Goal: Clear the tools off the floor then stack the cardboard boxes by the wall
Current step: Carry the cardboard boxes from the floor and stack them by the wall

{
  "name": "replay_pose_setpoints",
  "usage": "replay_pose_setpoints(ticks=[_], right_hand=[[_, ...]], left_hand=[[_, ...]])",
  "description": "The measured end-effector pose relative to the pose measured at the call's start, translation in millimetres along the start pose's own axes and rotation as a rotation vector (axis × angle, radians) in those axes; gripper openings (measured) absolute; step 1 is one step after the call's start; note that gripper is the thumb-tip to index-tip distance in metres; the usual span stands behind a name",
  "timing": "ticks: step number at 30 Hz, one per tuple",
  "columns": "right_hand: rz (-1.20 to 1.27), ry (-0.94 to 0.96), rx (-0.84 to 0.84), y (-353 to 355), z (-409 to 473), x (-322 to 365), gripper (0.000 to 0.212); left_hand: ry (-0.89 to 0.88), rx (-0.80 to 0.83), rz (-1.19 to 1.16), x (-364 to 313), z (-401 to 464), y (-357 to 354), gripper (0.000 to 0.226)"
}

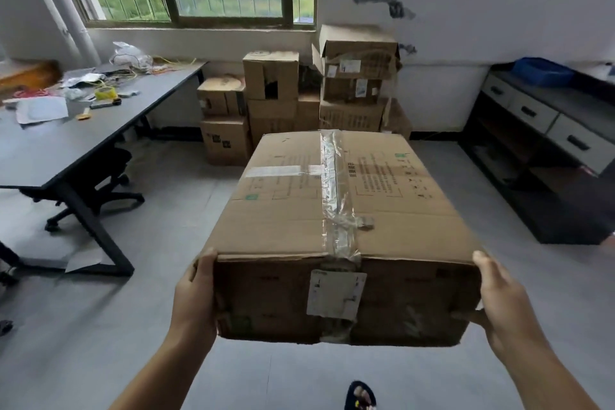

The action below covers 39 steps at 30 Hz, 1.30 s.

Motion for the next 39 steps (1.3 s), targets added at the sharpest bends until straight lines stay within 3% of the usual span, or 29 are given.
replay_pose_setpoints(ticks=[6,11,15,23,27,33,39], right_hand=[[-0.003,0.031,0.026,-56,163,31,0.038],[-0.018,0.105,0.047,-107,302,95,0.042],[-0.025,0.164,0.106,-154,394,141,0.06],[0.048,0.323,0.058,-272,565,225,0.053],[0.126,0.355,0.017,-342,642,274,0.067],[0.186,0.329,-0.042,-425,746,353,0.03],[0.127,0.265,-0.042,-479,863,392,0.026]], left_hand=[[-0.036,-0.025,-0.032,-28,121,-114,0.02],[-0.039,-0.026,-0.09,-73,217,-220,0.021],[-0.059,-0.014,-0.116,-110,295,-287,0.021],[-0.136,0.054,-0.229,-192,501,-404,0.02],[-0.206,0.112,-0.242,-257,603,-453,0.022],[-0.243,0.148,-0.216,-347,725,-531,0.021],[-0.189,0.168,-0.166,-383,818,-607,0.021]])
Point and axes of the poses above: each hand's wrist, its own z-axis towards the middle knuckle, its own y-axis out of the back of the hand, x = y × z, the point moved 7 cm from there along z, towards the middle knuckle, and after that the axes turned 9 degrees about z, right-handed, at the moved point
